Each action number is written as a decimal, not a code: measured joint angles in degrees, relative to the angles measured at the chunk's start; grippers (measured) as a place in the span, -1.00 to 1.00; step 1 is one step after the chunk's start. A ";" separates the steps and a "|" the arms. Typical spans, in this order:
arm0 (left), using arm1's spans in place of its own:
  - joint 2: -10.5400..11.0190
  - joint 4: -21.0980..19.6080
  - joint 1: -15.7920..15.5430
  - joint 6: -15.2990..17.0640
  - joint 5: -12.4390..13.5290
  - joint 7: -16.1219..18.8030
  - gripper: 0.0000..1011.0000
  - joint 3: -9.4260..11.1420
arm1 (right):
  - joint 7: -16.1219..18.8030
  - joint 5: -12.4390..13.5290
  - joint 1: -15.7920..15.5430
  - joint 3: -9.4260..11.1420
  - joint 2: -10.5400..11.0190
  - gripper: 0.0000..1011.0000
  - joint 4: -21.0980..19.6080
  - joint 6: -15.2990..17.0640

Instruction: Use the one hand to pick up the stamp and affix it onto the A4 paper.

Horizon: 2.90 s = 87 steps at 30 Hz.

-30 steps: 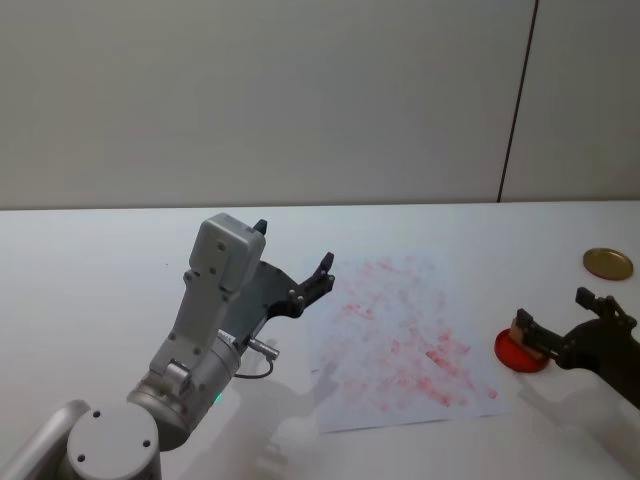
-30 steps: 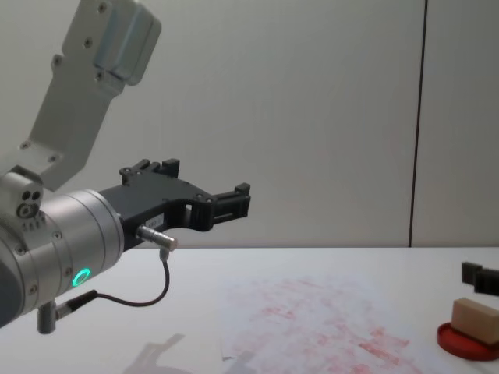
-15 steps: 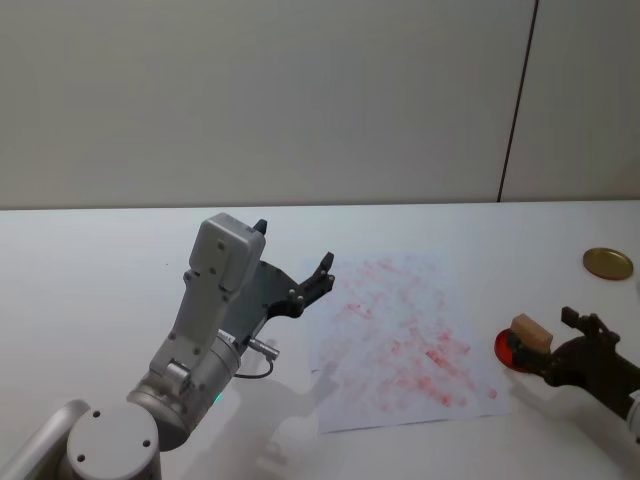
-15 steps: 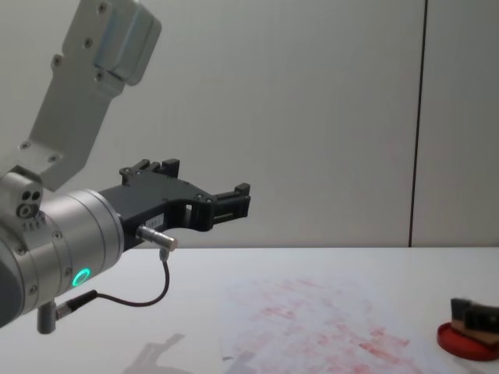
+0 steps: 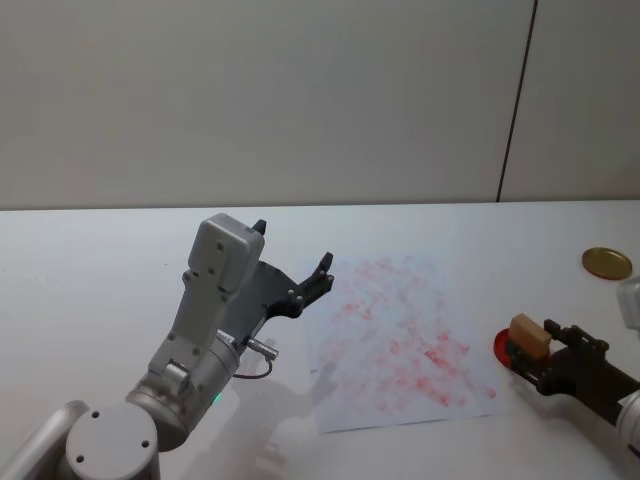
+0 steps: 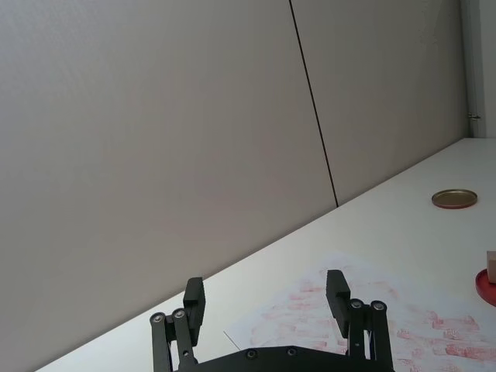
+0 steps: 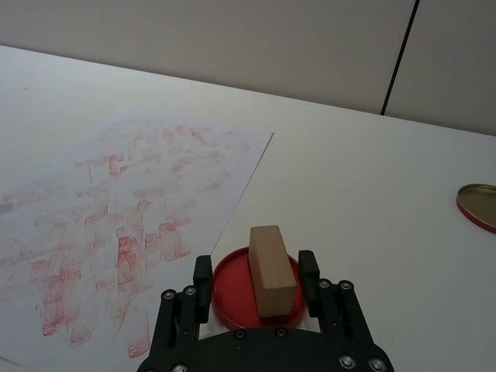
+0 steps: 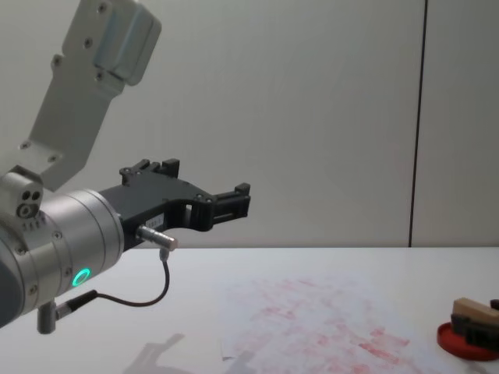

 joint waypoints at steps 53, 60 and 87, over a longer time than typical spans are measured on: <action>0.00 0.00 0.00 0.00 0.00 0.00 0.96 0.00 | 2.72 -0.86 -1.61 -3.71 -2.69 -0.57 -3.27 -7.17; 0.00 0.00 0.00 0.00 0.00 0.00 0.96 0.00 | 3.57 -1.51 -2.68 -4.70 -2.87 -0.57 -4.03 -6.43; 0.00 0.00 0.00 0.00 0.00 0.00 0.96 0.00 | 4.59 -4.04 -4.05 -5.97 -2.56 -0.57 -3.28 -4.27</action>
